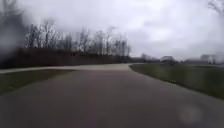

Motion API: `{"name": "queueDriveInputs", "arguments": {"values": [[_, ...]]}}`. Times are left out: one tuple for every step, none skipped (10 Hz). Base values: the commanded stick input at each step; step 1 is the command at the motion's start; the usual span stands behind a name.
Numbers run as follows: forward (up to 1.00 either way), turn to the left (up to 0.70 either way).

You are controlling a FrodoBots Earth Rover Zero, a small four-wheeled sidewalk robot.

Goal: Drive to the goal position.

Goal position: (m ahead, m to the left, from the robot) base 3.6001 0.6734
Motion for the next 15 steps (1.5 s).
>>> {"name": "queueDriveInputs", "arguments": {"values": [[0.7,0.0],[0.7,0.0],[0.7,0.0],[0.7,0.0],[0.7,0.0],[0.7,0.0],[0.7,0.0],[0.7,0.0],[0.7,0.0],[0.7,0.0],[0.7,0.0],[0.7,0.0],[0.7,0.0],[0.7,0.0],[0.7,0.0]]}}
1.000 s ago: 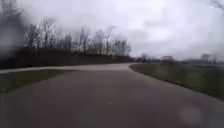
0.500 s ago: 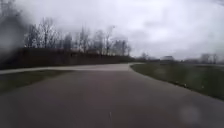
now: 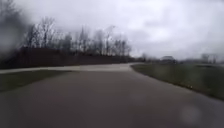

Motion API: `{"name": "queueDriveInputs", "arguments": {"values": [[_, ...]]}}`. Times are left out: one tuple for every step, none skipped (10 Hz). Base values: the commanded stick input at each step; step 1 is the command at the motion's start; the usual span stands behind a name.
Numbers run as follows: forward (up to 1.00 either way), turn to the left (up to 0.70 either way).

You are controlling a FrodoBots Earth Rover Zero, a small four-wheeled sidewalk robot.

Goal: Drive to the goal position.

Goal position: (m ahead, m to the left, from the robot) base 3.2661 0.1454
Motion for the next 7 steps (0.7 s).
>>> {"name": "queueDriveInputs", "arguments": {"values": [[0.7,0.0],[0.7,0.0],[0.7,0.0],[0.7,0.0],[0.7,0.0],[0.7,0.0],[0.7,0.0]]}}
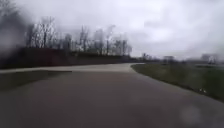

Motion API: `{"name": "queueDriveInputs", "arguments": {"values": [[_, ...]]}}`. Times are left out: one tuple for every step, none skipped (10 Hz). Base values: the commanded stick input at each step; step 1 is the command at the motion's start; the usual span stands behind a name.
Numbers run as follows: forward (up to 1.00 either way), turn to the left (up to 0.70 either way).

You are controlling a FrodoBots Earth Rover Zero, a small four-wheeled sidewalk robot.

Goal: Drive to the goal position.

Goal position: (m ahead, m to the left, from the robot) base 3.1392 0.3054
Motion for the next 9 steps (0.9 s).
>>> {"name": "queueDriveInputs", "arguments": {"values": [[0.7,0.0],[0.7,0.0],[0.7,0.0],[0.7,0.0],[0.7,0.0],[0.7,0.0],[0.7,0.0],[0.7,0.0],[0.7,0.0]]}}
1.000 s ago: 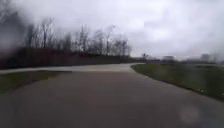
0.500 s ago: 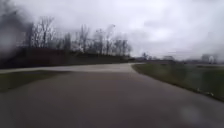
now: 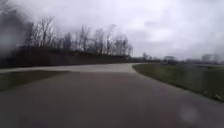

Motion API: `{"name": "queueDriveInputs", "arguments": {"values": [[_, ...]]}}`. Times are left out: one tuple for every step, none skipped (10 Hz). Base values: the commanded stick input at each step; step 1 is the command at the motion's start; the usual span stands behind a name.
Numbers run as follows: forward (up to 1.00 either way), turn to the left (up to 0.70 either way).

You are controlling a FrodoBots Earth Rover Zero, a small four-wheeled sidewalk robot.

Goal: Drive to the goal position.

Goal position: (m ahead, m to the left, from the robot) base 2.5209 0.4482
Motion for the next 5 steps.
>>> {"name": "queueDriveInputs", "arguments": {"values": [[0.7,0.0],[0.7,0.0],[0.7,0.0],[0.7,0.0],[0.7,0.0]]}}
